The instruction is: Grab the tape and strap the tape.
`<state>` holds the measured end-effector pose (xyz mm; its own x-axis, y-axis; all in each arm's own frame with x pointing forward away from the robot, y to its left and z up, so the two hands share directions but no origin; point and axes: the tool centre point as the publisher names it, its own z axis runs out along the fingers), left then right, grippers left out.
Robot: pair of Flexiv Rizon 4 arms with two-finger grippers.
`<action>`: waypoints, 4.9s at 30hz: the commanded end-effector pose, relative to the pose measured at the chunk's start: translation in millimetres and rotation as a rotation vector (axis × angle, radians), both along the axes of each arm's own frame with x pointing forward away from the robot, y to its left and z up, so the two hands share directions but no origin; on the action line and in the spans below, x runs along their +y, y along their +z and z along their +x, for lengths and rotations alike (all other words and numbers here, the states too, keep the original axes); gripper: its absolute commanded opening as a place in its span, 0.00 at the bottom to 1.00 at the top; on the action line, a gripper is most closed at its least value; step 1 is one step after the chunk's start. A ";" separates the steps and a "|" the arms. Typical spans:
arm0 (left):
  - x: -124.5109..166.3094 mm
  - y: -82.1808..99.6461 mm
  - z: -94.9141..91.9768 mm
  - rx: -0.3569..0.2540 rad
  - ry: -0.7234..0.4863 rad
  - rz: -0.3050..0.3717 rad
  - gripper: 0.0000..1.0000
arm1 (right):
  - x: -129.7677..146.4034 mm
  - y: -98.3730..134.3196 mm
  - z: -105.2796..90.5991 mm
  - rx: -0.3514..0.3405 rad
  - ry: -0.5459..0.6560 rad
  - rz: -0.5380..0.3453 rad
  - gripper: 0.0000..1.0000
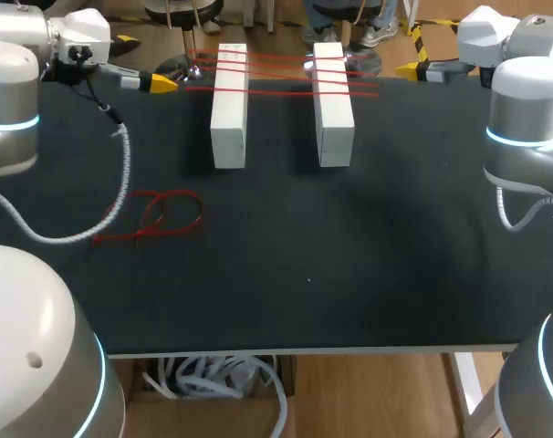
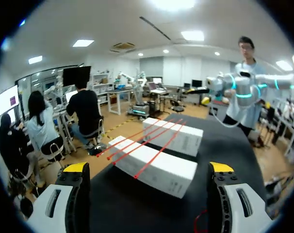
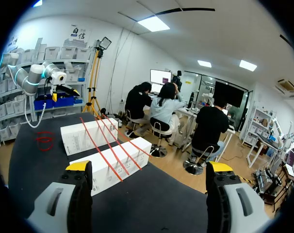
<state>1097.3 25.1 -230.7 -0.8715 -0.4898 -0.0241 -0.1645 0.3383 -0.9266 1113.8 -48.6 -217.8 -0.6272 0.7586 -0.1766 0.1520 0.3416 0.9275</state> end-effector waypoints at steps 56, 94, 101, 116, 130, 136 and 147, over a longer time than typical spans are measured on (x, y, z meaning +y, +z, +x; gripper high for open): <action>-34.1 -87.2 59.1 -0.107 -0.442 -0.122 0.39 | -0.6 0.2 0.4 0.001 0.002 0.000 1.00; -43.2 -95.6 51.4 -0.124 -0.456 -0.144 0.00 | -0.6 0.2 0.4 0.001 0.002 0.000 1.00; -44.4 -88.7 48.0 -0.143 -0.474 -0.143 0.00 | -0.6 0.2 0.4 0.001 0.002 0.000 1.00; -67.6 -37.4 21.9 -0.159 -0.492 -0.181 0.00 | -0.6 0.2 0.4 0.001 0.002 0.000 1.00; -96.9 -1.7 -12.8 -0.188 -0.508 -0.344 0.00 | -0.6 0.2 0.4 0.001 0.002 0.000 1.00; -107.2 5.9 -28.6 -0.169 -0.472 -0.415 0.00 | -0.6 0.2 0.4 0.001 0.002 0.000 1.00; -109.1 15.0 -34.0 -0.098 -0.408 -0.416 0.00 | -0.6 0.2 0.4 0.001 0.002 0.000 1.00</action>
